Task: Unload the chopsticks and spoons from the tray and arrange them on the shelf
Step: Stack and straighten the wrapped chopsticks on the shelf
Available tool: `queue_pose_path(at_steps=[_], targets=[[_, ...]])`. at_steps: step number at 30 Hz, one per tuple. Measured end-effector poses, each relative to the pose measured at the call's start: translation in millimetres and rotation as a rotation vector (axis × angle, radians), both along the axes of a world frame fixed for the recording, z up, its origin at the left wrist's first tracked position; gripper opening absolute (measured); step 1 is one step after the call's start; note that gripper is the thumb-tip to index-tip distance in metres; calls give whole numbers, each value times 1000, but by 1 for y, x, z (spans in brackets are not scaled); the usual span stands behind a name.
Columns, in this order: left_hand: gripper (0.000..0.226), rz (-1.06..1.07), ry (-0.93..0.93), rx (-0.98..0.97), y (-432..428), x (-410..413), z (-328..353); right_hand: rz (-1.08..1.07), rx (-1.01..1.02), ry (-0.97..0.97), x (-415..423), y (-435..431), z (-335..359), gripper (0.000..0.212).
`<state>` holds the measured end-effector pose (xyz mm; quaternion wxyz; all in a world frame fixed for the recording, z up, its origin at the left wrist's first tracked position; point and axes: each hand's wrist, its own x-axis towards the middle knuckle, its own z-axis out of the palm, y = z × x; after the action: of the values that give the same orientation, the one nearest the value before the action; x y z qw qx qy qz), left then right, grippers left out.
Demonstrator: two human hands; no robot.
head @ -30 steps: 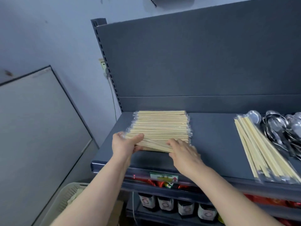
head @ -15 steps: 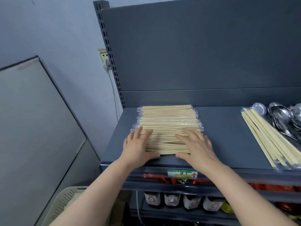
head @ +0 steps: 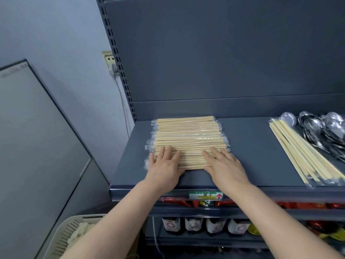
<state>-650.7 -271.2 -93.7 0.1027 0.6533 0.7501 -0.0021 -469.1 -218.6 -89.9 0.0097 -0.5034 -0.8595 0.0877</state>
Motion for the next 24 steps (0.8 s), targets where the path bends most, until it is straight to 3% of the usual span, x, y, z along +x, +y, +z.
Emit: queue_pose_path(at_steps=[7,16,19,22,24], targets=[[65,3,-17,3,13,28,17,-30,-40,65,19,4,10,56],[23,-115,-198,227,65,122,20,-140,134,8,115,27,17,36],[21,-120,-259,250,87,161,20,-204,145,-3,155,38,15,36],[22,-102,-368,175,113,202,18,-276,180,-31,192,46,18,39],[8,-85,-427,105,130,230,17,-311,190,-48,214,50,19,36]])
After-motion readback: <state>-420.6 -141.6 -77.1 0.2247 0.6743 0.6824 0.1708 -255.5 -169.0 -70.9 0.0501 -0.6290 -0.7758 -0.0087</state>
